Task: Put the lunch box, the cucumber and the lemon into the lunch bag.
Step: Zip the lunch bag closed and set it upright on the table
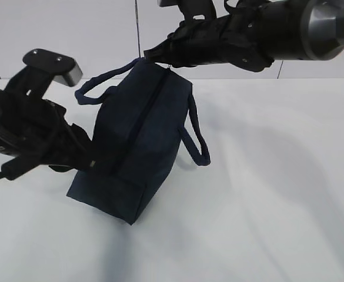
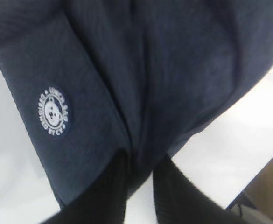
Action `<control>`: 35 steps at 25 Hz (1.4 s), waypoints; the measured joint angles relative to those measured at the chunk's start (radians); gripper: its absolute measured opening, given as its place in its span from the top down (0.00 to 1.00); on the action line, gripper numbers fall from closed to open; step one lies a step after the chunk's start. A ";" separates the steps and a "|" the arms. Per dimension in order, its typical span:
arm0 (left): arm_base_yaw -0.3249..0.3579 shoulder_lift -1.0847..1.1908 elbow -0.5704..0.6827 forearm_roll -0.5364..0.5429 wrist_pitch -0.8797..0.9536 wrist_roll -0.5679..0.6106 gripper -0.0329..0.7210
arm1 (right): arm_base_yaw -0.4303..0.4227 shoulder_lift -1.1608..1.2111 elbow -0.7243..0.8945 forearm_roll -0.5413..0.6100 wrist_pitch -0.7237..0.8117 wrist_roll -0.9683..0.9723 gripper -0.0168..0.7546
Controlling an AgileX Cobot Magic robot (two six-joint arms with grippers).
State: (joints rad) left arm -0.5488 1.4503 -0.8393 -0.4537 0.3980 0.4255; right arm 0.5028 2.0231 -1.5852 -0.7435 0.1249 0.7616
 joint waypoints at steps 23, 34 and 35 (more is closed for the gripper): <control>0.129 0.170 -0.530 -0.059 0.498 -0.062 0.44 | 0.000 0.000 0.000 0.000 0.001 0.015 0.98; 0.129 0.361 -0.634 -0.033 0.496 -0.058 0.67 | 0.000 0.000 0.000 0.000 0.001 0.032 0.98; 0.129 0.364 -0.634 -0.023 0.496 -0.051 0.77 | 0.000 0.000 0.000 0.000 0.001 0.037 0.98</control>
State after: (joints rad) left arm -0.4197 1.8138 -1.4730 -0.4771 0.8943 0.3747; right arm 0.5028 2.0231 -1.5852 -0.7435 0.1263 0.7982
